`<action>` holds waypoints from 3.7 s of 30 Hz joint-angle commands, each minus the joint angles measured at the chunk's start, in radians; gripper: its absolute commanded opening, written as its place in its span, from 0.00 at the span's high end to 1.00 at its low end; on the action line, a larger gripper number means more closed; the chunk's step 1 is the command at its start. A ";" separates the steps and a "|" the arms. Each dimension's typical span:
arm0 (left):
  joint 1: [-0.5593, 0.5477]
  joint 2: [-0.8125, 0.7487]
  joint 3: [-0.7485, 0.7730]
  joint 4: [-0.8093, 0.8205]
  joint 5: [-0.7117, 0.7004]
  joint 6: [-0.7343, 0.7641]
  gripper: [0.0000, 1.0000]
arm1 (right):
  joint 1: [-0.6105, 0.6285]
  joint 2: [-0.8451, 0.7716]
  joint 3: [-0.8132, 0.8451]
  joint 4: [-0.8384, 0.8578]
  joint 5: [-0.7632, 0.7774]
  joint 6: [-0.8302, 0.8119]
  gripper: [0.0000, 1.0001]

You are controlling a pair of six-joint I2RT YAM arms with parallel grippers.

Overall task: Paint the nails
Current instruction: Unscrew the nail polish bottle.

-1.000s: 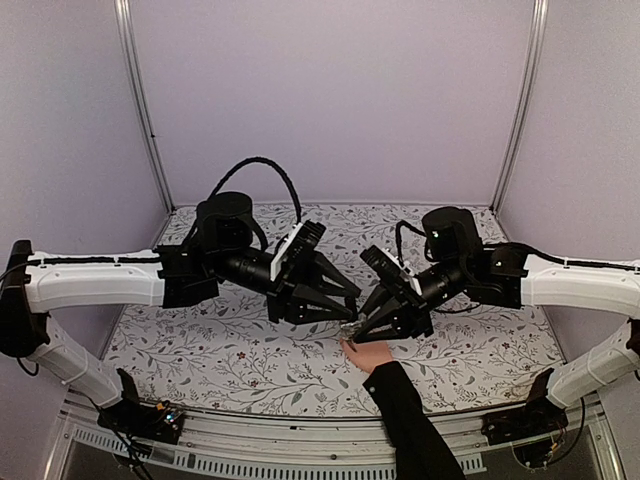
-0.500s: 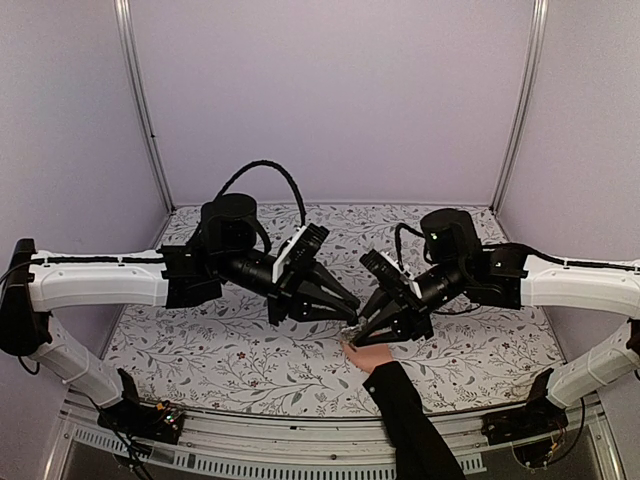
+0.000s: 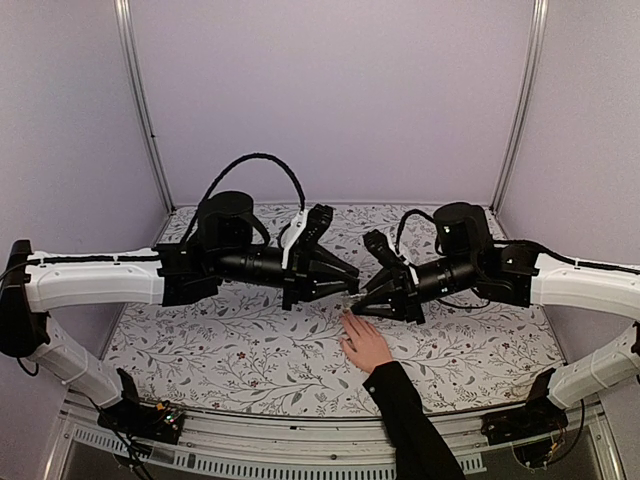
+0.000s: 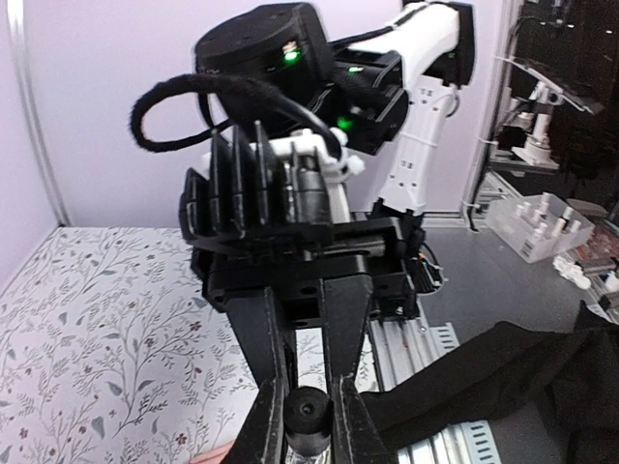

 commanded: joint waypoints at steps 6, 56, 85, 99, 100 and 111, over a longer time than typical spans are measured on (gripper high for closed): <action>-0.022 0.021 -0.015 0.076 -0.286 -0.072 1.00 | 0.006 0.020 0.031 0.144 0.387 0.094 1.00; 0.067 -0.083 -0.144 0.213 -0.232 -0.186 0.42 | 0.006 0.122 0.014 0.142 0.258 0.050 1.00; -0.005 -0.091 -0.077 0.031 0.235 0.125 0.48 | 0.038 0.089 0.055 -0.076 -0.288 -0.112 1.00; -0.028 -0.029 -0.043 0.035 0.273 0.131 0.80 | 0.050 0.086 0.072 -0.081 -0.294 -0.113 1.00; -0.029 -0.029 -0.043 0.035 0.273 0.131 0.83 | 0.050 0.084 0.072 -0.083 -0.293 -0.113 1.00; -0.029 -0.033 -0.049 0.058 0.122 0.086 1.00 | 0.051 0.049 0.067 -0.025 -0.064 -0.055 1.00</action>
